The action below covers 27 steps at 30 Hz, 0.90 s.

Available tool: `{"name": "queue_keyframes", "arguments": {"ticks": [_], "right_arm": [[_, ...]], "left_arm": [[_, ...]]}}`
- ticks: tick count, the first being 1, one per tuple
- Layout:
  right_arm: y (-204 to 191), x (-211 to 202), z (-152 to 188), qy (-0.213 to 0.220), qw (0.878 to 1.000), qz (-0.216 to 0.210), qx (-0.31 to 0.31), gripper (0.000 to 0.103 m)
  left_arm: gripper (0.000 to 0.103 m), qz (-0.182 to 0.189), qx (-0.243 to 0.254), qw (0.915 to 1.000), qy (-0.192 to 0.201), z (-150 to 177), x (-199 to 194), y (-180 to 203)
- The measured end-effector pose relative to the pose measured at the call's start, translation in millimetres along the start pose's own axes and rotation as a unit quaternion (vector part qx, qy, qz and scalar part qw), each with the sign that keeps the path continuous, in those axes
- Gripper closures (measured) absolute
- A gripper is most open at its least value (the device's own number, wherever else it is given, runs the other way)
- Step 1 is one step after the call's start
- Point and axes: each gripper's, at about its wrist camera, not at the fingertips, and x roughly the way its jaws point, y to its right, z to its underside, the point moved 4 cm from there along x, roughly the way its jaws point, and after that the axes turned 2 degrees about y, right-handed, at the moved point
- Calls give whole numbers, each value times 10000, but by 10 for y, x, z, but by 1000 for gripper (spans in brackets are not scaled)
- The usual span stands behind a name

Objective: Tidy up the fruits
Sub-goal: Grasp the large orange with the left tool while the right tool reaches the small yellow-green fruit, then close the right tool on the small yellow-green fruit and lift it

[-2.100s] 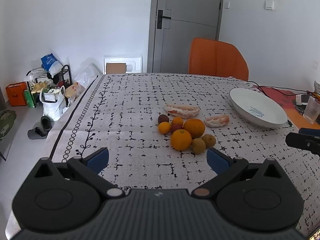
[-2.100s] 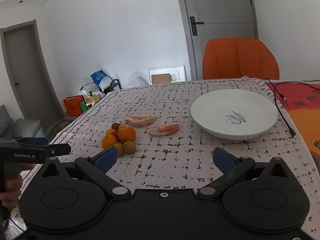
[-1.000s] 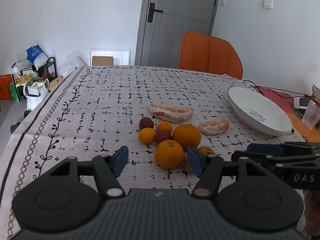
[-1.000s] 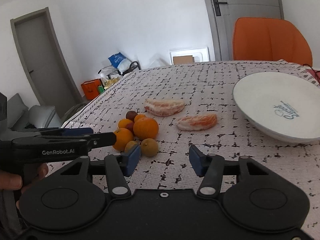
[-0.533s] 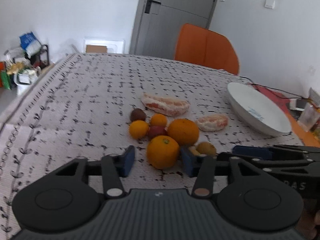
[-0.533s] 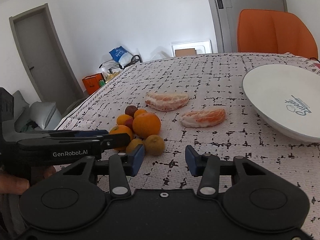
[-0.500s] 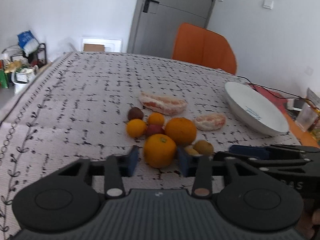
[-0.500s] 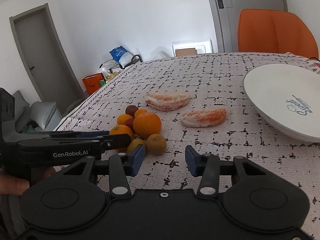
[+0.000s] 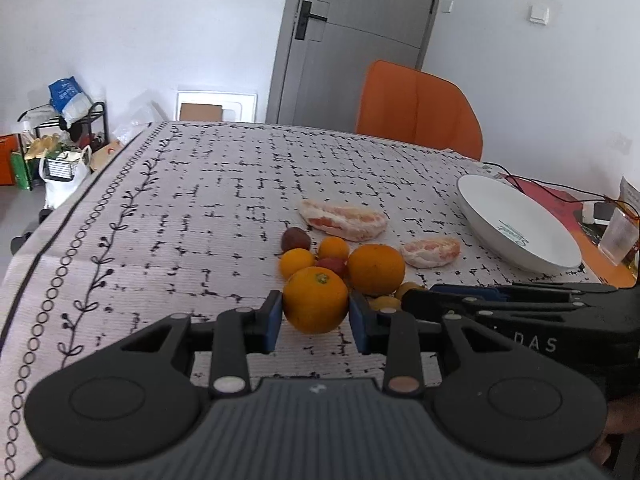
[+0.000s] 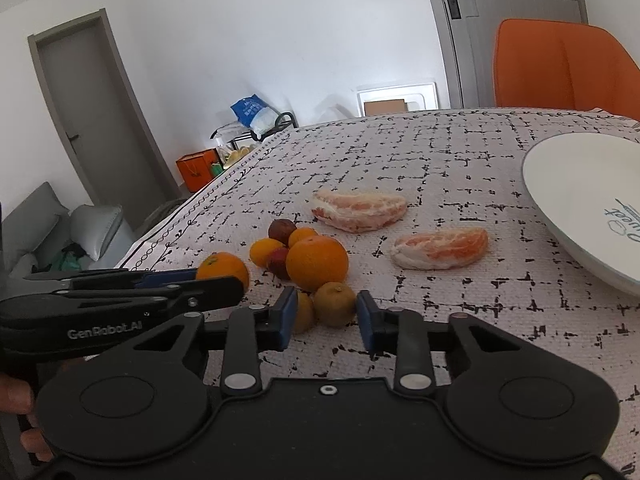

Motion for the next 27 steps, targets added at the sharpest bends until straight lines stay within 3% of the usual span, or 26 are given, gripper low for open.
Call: {"name": "queue_keyframes", "arguments": {"ticks": [7,10,18,22,24,26,27], "right_arm": [[8,-87,18,80,9999,-108,54,85],[61,-202,-8,173,9997,-84,120,102],[208,-374,-46,260,9993,11,255,101],[186,-376,-27,217,9995,-23,217,96],[178,-364,-18,175,9996,-66,215,83],[159,-348,-12,179,9996,-75,205,64],[145,-332,-6,179,9996,-80,181,61]], "left_arm": [[69,-40,24,10000,80,-29,-91,29],[69,3,90,9999,143,-58,-124,94],[69,83,183,9995,238,-109,-150,241],[69,10,155,9995,282,-124,-187,224],[69,-39,144,9994,302,-121,-211,201],[69,-85,110,9994,302,-107,-226,162],[69,-100,84,9995,296,-99,-229,141]]}}
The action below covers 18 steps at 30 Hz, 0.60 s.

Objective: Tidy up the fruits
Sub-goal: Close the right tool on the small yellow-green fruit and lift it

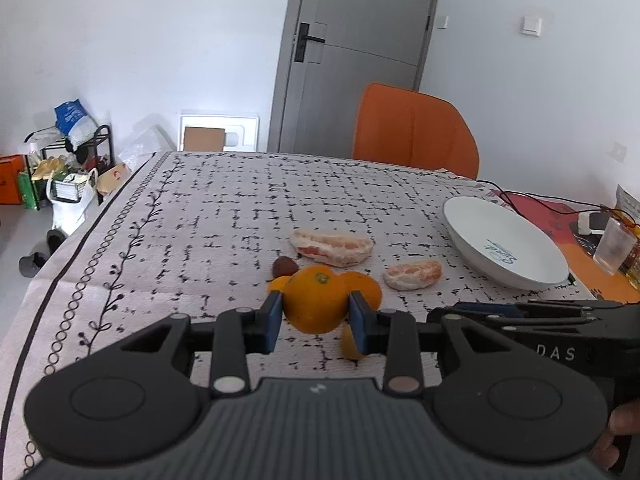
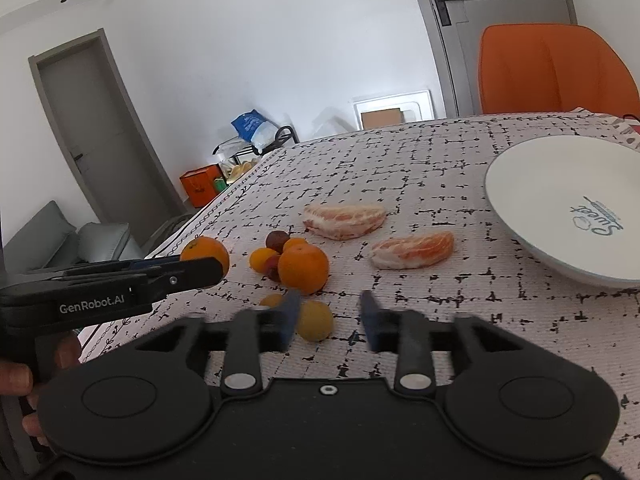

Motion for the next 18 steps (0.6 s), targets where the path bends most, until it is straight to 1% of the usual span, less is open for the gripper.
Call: {"name": "queue_keyframes", "arguments": {"ticks": [1,7,8,9,10,11,13,18], "right_arm": [[-15,21,7,-18,10000,-1,-22,58],[-101,192,45,-175,9998,-46,-103,58],[-112,224,51,-180,9997,-17,-137,60],[-120,261,64,-209,9996,5,-170,65],[-125,297,82,-266,9994,4,-198,80],[-131,325,99,-318,9992,-14,-224,80],[-144,307,110,-269,9992,3,-287,80],[-62,100,14,8,9997,113,-226,80]], "left_arm": [[69,-13,-21,10000,-9,7,-1,-22],[69,-67,-102,9999,-45,45,3,-139],[69,-72,-121,9999,-44,48,5,-159],[69,-77,-140,9999,-49,48,8,-178],[69,-83,-156,9998,-57,49,14,-191],[69,-90,-167,9998,-65,50,21,-201],[69,-90,-167,9998,-74,52,27,-197],[69,4,-92,9999,-52,38,33,-99]]}}
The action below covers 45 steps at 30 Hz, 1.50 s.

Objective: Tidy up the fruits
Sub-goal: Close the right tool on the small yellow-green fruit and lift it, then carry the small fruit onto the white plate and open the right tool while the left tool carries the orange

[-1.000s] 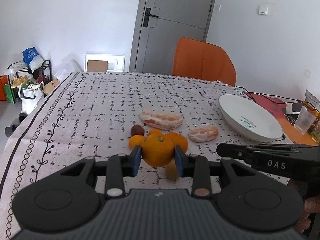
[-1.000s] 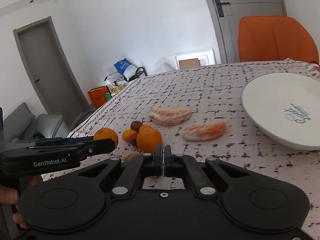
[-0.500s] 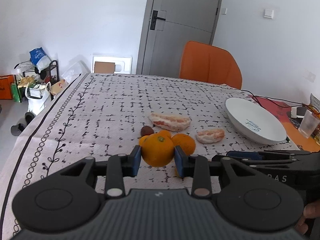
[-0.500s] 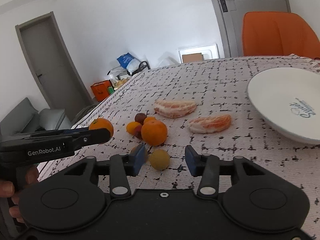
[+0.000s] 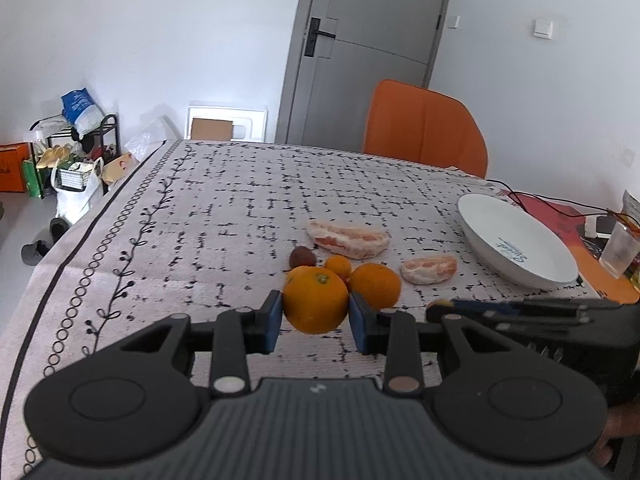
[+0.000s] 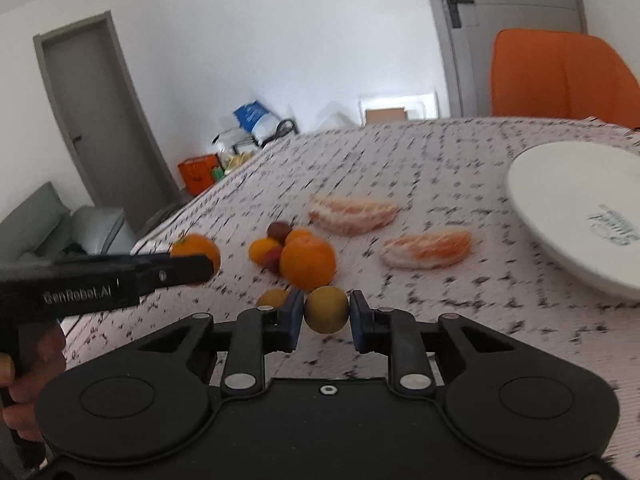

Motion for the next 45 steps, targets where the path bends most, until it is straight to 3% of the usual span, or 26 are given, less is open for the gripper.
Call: {"name": "queue_keyframes", "arguments": {"ticks": [21,45], "right_arm": [[792,-620,-176,748,9927,758,564,80],[1475,-734,-148,870,9831,1371,845,79]], "left_arm": [[69,436,534,9976,101,-204,212,693],[69,764,958,9925,-31,-309,664,1383]]}}
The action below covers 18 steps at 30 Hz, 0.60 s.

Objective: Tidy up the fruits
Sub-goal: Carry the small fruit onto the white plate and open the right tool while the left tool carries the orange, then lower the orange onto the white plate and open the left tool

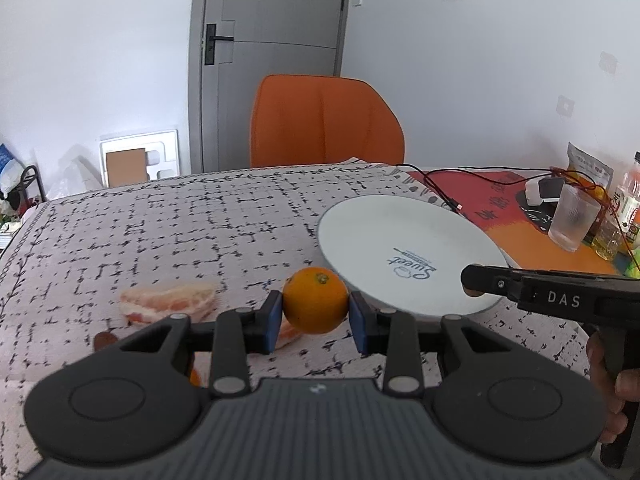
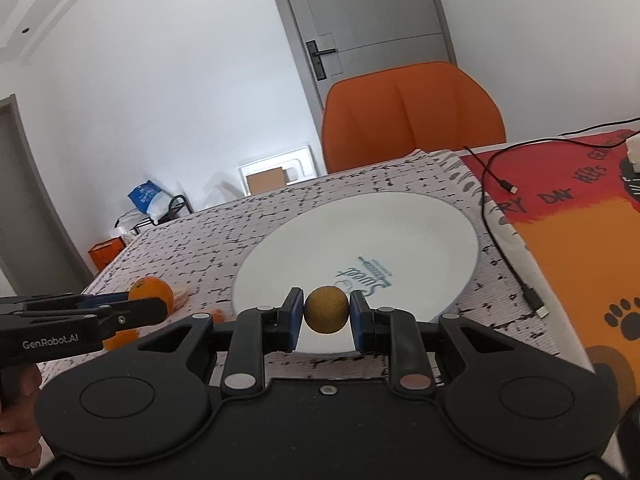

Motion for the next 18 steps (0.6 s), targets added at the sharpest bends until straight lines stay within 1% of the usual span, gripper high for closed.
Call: {"name": "queue_keyframes", "arguments": {"ticks": [2,8,9,11,18], "right_arm": [[32,-2,-3,15,10000,46,10,75],[108,-117,-15,125,9998,113,45,74],[124,-145,-13,146,9998,131,59,73],[165,-183,-14,176,9997,147,115,68],[235,-247,-11,221,9995,147,183,67]], "left_arm": [[69,36,34,10000,3,-31,41,44],[69,205,172,9996,-30,-106,195,213],[69,230,196,9995,-35,-115,221,244],[69,273,231,9993,-48,-119,257,283],[69,362,341,9988,-52,-170,365,441]]}}
